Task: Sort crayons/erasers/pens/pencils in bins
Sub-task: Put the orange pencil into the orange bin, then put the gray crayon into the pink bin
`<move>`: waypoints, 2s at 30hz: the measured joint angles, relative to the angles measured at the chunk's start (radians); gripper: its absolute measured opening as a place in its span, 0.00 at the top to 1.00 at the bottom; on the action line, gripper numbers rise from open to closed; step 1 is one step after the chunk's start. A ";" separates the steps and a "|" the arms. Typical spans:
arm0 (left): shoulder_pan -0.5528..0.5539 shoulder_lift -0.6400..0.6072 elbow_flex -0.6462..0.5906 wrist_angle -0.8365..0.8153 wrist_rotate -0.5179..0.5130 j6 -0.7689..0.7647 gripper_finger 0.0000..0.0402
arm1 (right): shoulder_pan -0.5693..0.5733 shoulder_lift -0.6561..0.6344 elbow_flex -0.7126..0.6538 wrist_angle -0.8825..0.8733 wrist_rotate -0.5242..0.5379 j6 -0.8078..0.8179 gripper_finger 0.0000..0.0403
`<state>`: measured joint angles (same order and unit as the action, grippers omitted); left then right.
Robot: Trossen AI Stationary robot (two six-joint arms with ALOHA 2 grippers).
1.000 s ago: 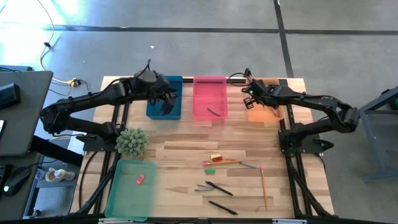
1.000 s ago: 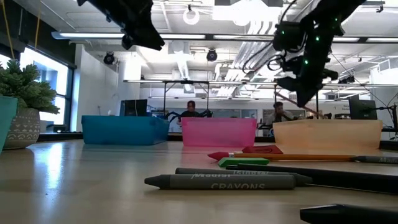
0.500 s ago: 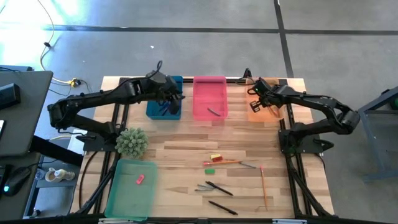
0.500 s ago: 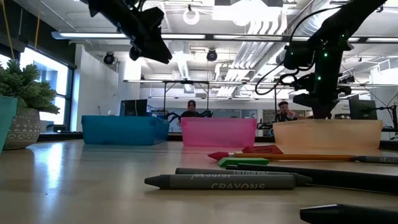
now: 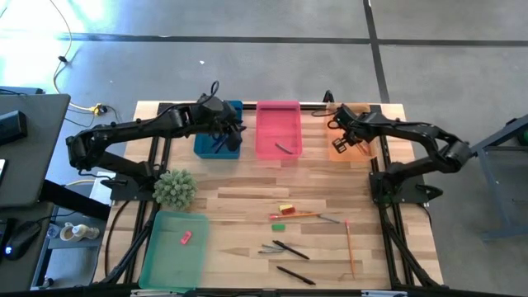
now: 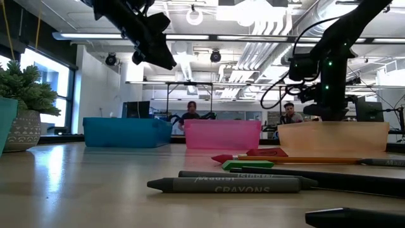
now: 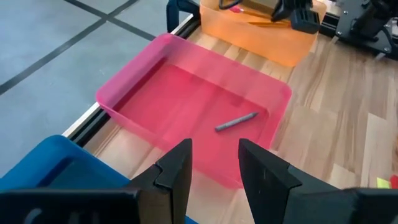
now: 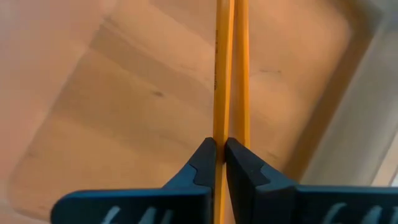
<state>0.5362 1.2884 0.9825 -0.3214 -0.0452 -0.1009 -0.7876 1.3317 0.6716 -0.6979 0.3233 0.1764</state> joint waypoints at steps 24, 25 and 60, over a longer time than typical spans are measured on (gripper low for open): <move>-0.073 -0.002 0.000 0.005 0.007 0.000 0.45 | 0.045 -0.042 0.074 -0.082 -0.071 0.151 0.63; -0.087 -0.002 0.000 0.004 0.007 0.000 0.45 | 0.056 -0.055 0.078 -0.088 -0.072 0.165 0.63; -0.656 0.018 0.139 -0.207 -0.068 -0.240 0.46 | 0.865 -0.224 0.097 -0.133 -0.060 0.899 0.63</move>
<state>-0.1198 1.3064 1.1217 -0.5281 -0.1136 -0.3410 0.0771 1.1072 0.7687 -0.8307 0.2634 1.0754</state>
